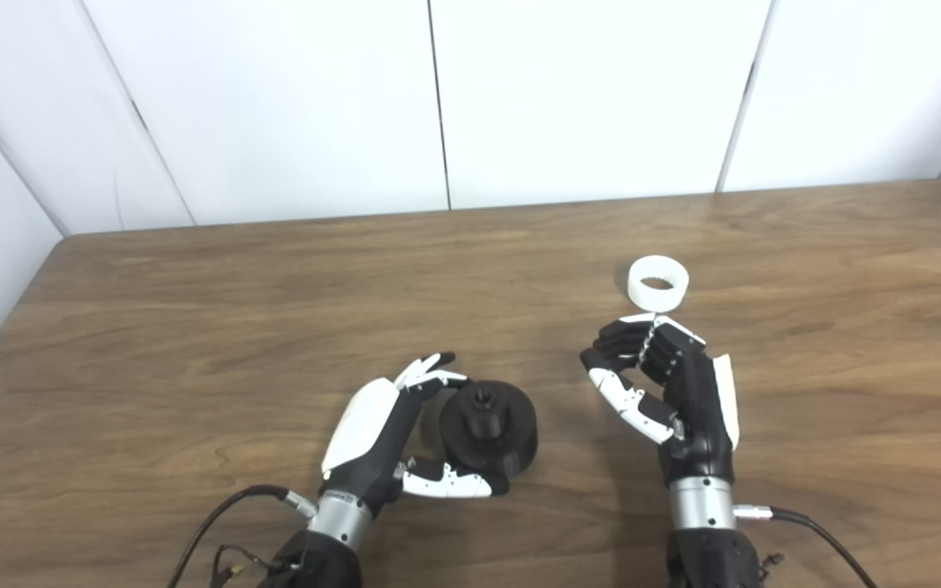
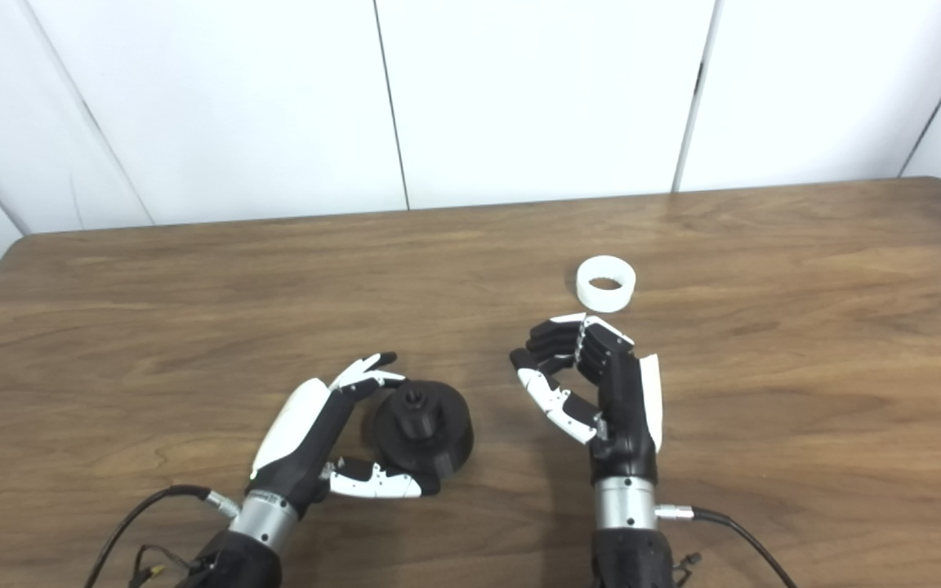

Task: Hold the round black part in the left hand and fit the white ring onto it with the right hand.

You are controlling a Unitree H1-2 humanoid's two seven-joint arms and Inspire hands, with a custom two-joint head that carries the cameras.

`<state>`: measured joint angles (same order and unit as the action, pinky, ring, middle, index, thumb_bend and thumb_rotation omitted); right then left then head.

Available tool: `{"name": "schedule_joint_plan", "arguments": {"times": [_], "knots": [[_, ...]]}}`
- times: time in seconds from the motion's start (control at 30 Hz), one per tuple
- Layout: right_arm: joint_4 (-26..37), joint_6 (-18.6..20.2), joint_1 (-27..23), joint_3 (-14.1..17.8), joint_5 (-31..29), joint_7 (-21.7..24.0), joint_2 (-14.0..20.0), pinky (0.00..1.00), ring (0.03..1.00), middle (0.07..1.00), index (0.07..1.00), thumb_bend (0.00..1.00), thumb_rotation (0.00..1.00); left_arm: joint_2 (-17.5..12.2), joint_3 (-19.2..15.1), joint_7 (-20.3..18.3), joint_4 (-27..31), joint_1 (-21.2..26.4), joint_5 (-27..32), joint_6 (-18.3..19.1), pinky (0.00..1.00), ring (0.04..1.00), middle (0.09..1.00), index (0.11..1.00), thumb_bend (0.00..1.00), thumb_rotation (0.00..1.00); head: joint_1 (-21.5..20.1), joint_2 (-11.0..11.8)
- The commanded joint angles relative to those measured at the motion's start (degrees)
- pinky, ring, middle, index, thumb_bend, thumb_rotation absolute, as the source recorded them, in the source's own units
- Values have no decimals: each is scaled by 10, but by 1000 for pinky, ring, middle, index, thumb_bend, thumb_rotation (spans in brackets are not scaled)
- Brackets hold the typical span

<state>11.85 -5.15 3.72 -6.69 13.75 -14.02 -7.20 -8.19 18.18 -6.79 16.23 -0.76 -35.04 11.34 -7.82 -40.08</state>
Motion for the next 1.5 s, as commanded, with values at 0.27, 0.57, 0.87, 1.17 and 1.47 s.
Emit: {"name": "schedule_joint_plan", "arguments": {"times": [0.27, 0.57, 0.87, 1.17, 1.47], "knots": [[23, 28, -43, 33, 87, 6, 46, 429, 538, 493, 496, 519, 1, -16, -15, -4, 2, 3, 20, -30, 851, 962, 931, 655, 875, 278, -59, 18], [36, 106, -95, 48, 217, -9, 78, 483, 619, 665, 498, 505, 128, -26, -26, -8, -6, 7, 38, -46, 862, 962, 932, 653, 864, 274, -103, 36], [52, 184, -138, 51, 274, 44, 123, 764, 886, 893, 776, 604, 424, -27, -27, -10, -11, 9, 40, -52, 865, 959, 932, 648, 868, 292, -109, 39], [57, 242, -200, 53, 306, 134, 213, 790, 953, 964, 908, 749, 656, -23, -23, -9, -12, 7, 35, -53, 840, 954, 931, 646, 863, 270, -105, 40], [4, 255, -282, 35, 308, 193, 270, 736, 915, 962, 921, 758, 619, -25, -26, -9, -11, 5, 34, -49, 843, 956, 931, 649, 867, 278, -104, 41]]}}
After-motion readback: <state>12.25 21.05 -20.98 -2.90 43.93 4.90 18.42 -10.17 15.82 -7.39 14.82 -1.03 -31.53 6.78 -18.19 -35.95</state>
